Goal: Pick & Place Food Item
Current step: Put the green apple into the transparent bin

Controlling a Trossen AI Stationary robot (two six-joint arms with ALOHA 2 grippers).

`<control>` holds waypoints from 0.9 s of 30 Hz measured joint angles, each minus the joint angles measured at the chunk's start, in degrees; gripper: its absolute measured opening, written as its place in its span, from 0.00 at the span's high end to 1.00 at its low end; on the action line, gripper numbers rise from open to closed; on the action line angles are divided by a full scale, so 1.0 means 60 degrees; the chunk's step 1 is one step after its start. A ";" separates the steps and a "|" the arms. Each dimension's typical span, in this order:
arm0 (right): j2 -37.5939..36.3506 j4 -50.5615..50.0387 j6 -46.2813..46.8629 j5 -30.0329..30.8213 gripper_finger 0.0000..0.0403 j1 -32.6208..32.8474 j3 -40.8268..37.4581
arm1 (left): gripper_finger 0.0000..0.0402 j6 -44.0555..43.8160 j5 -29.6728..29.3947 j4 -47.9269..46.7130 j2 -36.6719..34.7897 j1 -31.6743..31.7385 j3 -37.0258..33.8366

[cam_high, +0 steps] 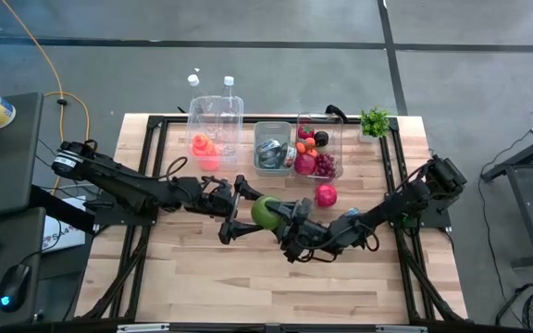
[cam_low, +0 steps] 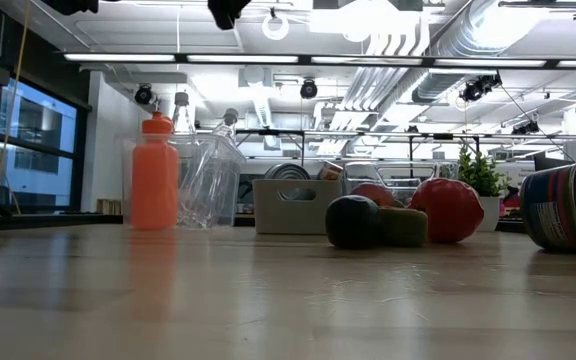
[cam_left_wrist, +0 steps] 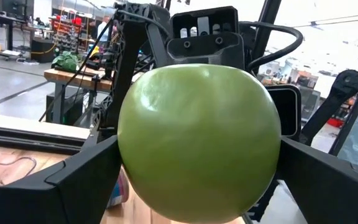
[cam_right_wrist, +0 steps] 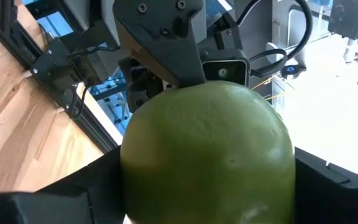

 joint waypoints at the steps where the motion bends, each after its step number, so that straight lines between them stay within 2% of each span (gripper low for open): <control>1: 0.0000 -0.0035 0.0014 0.0007 0.24 0.0000 0.0000 | 0.01 -0.0032 -0.0047 -0.0040 0.0000 -0.0003 0.0000; 10: 0.0000 -0.0316 0.0552 0.0192 0.24 0.0020 0.0007 | 0.00 -0.0035 -0.0087 -0.0033 0.0000 0.0015 0.0000; 18: -0.0011 -0.1357 0.2273 0.0916 0.25 0.0171 0.0029 | 0.00 0.0078 -0.0090 -0.0070 -0.0007 0.0192 -0.0022; 24: 0.0076 -0.2343 0.3330 0.1231 0.25 0.0419 -0.0040 | 0.00 0.1040 -0.0096 0.0465 -0.0123 0.0296 0.0040; 27: 0.0002 -0.2657 0.3795 0.1817 0.25 0.0606 -0.0009 | 0.00 0.1283 -0.0092 0.0160 -0.0108 0.0280 0.0011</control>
